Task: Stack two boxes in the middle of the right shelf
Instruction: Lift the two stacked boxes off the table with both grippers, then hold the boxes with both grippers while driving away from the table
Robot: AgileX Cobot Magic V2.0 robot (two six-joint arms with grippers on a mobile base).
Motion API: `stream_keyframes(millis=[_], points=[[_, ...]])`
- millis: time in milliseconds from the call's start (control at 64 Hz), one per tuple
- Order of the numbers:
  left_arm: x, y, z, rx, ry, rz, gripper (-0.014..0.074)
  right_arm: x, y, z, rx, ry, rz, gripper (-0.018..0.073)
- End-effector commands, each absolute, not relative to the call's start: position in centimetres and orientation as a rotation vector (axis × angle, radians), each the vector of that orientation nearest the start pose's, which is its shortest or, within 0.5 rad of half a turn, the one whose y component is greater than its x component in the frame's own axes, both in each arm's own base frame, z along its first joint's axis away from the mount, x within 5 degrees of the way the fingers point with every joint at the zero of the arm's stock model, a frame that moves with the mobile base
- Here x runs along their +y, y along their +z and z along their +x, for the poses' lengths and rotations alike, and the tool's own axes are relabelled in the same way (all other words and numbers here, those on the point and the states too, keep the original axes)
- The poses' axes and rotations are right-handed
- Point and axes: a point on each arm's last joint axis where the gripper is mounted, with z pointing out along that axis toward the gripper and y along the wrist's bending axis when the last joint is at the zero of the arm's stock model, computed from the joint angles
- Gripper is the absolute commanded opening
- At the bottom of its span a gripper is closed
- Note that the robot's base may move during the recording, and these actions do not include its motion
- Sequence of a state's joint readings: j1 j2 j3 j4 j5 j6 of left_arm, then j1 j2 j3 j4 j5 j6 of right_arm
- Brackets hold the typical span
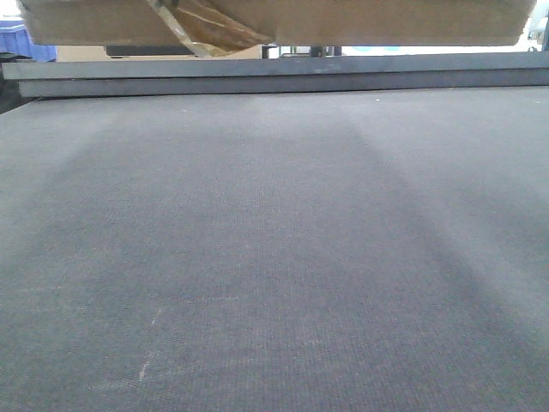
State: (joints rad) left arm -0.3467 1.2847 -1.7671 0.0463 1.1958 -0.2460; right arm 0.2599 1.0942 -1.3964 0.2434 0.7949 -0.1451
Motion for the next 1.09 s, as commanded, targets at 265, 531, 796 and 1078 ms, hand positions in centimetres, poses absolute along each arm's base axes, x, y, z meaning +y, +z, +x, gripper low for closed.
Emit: stream_keyframes(millis=[265, 531, 796, 1078], points=[[-7.0, 51.8, 21.8, 2.085, -0.258, 0.094, -0.0111, 6.3, 48.4, 20.0, 1.847, 0.283, -0.330, -0.0154], [-7.1, 52.2, 21.9, 2.042, -0.269, 0.094, -0.0111, 6.3, 48.4, 20.0, 1.847, 0.283, -0.330, -0.0154], [-7.2, 52.8, 22.2, 1.974, -0.286, 0.095, -0.0111, 6.3, 48.4, 20.0, 1.847, 0.283, -0.330, -0.0154], [-7.2, 52.8, 22.2, 1.966, -0.288, 0.095, -0.0111, 6.3, 48.4, 20.0, 1.847, 0.283, -0.330, -0.0154]])
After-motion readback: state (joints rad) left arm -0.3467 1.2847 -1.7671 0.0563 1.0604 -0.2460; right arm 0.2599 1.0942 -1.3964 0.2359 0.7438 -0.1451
